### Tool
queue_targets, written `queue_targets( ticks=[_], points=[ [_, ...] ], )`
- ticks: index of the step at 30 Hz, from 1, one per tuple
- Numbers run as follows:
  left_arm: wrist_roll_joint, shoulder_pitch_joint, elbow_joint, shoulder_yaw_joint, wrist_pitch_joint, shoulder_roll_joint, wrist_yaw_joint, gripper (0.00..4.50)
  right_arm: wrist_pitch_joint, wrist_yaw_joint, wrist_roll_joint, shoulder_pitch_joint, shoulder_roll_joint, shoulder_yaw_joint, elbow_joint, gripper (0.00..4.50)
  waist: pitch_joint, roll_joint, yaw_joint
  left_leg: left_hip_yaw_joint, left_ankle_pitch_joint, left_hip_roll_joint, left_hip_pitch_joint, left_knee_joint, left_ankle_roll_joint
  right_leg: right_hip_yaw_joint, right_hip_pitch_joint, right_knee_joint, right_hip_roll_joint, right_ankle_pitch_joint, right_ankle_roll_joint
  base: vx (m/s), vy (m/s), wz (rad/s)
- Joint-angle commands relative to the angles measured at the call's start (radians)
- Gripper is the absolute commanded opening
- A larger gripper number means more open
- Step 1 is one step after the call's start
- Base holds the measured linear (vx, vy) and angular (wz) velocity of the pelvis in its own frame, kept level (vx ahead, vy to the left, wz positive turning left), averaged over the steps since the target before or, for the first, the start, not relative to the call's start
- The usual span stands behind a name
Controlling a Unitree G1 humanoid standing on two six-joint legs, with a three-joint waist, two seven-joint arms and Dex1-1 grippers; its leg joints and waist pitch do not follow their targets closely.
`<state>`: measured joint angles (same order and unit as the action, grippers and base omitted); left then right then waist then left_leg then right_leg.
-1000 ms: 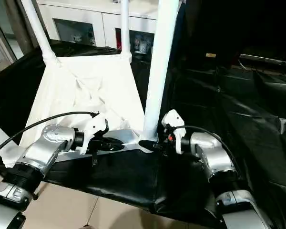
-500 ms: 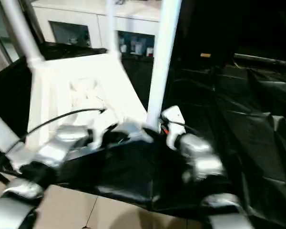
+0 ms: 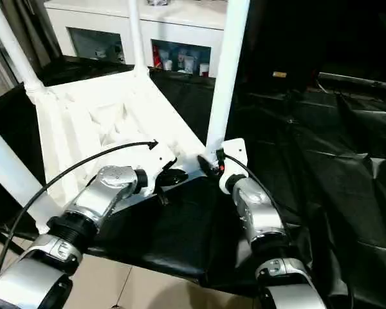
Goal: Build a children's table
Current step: Rotate leg to tighten
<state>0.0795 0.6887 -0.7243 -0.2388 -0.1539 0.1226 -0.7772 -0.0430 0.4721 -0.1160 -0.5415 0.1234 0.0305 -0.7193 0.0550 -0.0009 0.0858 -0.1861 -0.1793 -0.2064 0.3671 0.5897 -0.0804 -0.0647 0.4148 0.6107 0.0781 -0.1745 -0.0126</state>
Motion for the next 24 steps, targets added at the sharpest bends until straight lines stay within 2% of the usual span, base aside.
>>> queue_targets(
  ticks=[1, 5, 6, 7, 8, 9, 13, 17, 18, 22, 24],
  points=[
    [-0.039, -0.005, 0.020, 0.002, 0.042, -0.010, -0.032, 0.00, -0.022, 0.100, -0.016, 0.009, -0.005, -0.056, 0.031, 3.93, -0.068, -0.018, -0.001, 0.005, -0.171, -0.017, -0.004, -0.065, 0.067, 0.041, -0.059, -0.078, 0.060, -0.237, -0.184, 0.000, 0.000, 0.00],
    [-0.062, -0.031, 0.064, -0.008, 0.044, 0.031, -0.138, 0.00, -0.041, 0.262, -0.032, 0.019, 0.068, -0.082, 0.071, 3.99, -0.068, -0.020, 0.002, 0.005, -0.176, -0.019, -0.004, -0.064, 0.075, 0.040, -0.062, -0.080, 0.061, -0.246, -0.185, 0.000, 0.000, 0.00],
    [-0.067, -0.038, 0.075, -0.012, 0.048, 0.042, -0.166, 0.00, -0.044, 0.302, -0.036, 0.022, 0.087, -0.089, 0.080, 3.99, -0.068, -0.015, 0.002, 0.005, -0.175, -0.019, -0.004, -0.063, 0.079, 0.042, -0.060, -0.078, 0.062, -0.238, -0.190, 0.000, 0.000, 0.00],
    [-0.084, -0.058, 0.103, -0.013, 0.068, 0.072, -0.228, 0.00, -0.036, 0.396, -0.036, 0.031, 0.139, -0.108, 0.099, 3.99, -0.068, -0.016, 0.002, 0.005, -0.176, -0.020, -0.005, -0.063, 0.078, 0.041, -0.059, -0.079, 0.061, -0.239, -0.192, 0.000, 0.000, 0.00],
    [-0.084, -0.058, 0.103, -0.013, 0.068, 0.072, -0.228, 0.00, -0.036, 0.396, -0.036, 0.031, 0.139, -0.108, 0.099, 3.99, -0.068, -0.016, 0.003, 0.006, -0.177, -0.021, -0.004, -0.063, 0.078, 0.041, -0.060, -0.077, 0.062, -0.235, -0.196, 0.000, 0.000, 0.00],
    [-0.103, -0.074, 0.125, -0.007, 0.073, 0.096, -0.276, 0.00, -0.036, 0.485, -0.047, 0.040, 0.182, -0.117, 0.119, 3.99, -0.068, -0.013, 0.004, 0.005, -0.181, -0.023, -0.006, -0.063, 0.079, 0.041, -0.058, -0.077, 0.061, -0.231, -0.201, 0.000, 0.000, 0.00],
    [-0.131, -0.097, 0.159, 0.001, 0.071, 0.133, -0.343, 0.00, -0.059, 0.587, -0.074, 0.046, 0.226, -0.111, 0.140, 3.99, -0.067, -0.016, 0.006, 0.004, -0.184, -0.025, -0.006, -0.063, 0.082, 0.040, -0.058, -0.074, 0.060, -0.232, -0.210, 0.000, 0.000, 0.00],
    [-0.155, -0.119, 0.201, 0.004, 0.043, 0.155, -0.392, 0.00, -0.064, 0.620, -0.081, 0.049, 0.243, -0.115, 0.144, 3.99, -0.069, -0.018, 0.007, 0.003, -0.164, -0.025, -0.005, -0.062, 0.080, 0.040, -0.057, -0.070, 0.060, -0.212, -0.219, 0.000, 0.000, 0.00],
    [-0.155, -0.119, 0.201, 0.004, 0.043, 0.155, -0.392, 0.00, -0.064, 0.620, -0.081, 0.049, 0.243, -0.115, 0.143, 3.84, -0.070, -0.018, 0.007, 0.003, -0.161, -0.025, -0.005, -0.061, 0.080, 0.040, -0.058, -0.068, 0.060, -0.208, -0.220, 0.000, 0.000, 0.00],
    [-0.157, -0.124, 0.208, 0.005, 0.039, 0.158, -0.403, 0.00, -0.058, 0.628, -0.075, 0.042, 0.243, -0.126, 0.123, 3.71, -0.068, -0.019, 0.007, 0.003, -0.158, -0.024, -0.005, -0.061, 0.080, 0.040, -0.057, -0.070, 0.061, -0.221, -0.216, 0.000, 0.000, 0.00],
    [-0.153, -0.122, 0.202, 0.007, 0.043, 0.155, -0.402, 0.00, -0.053, 0.626, -0.063, 0.037, 0.238, -0.129, 0.113, 3.43, -0.068, -0.020, 0.006, 0.002, -0.161, -0.023, -0.005, -0.061, 0.077, 0.041, -0.056, -0.072, 0.061, -0.232, -0.210, 0.000, 0.000, 0.00]
  ],
)
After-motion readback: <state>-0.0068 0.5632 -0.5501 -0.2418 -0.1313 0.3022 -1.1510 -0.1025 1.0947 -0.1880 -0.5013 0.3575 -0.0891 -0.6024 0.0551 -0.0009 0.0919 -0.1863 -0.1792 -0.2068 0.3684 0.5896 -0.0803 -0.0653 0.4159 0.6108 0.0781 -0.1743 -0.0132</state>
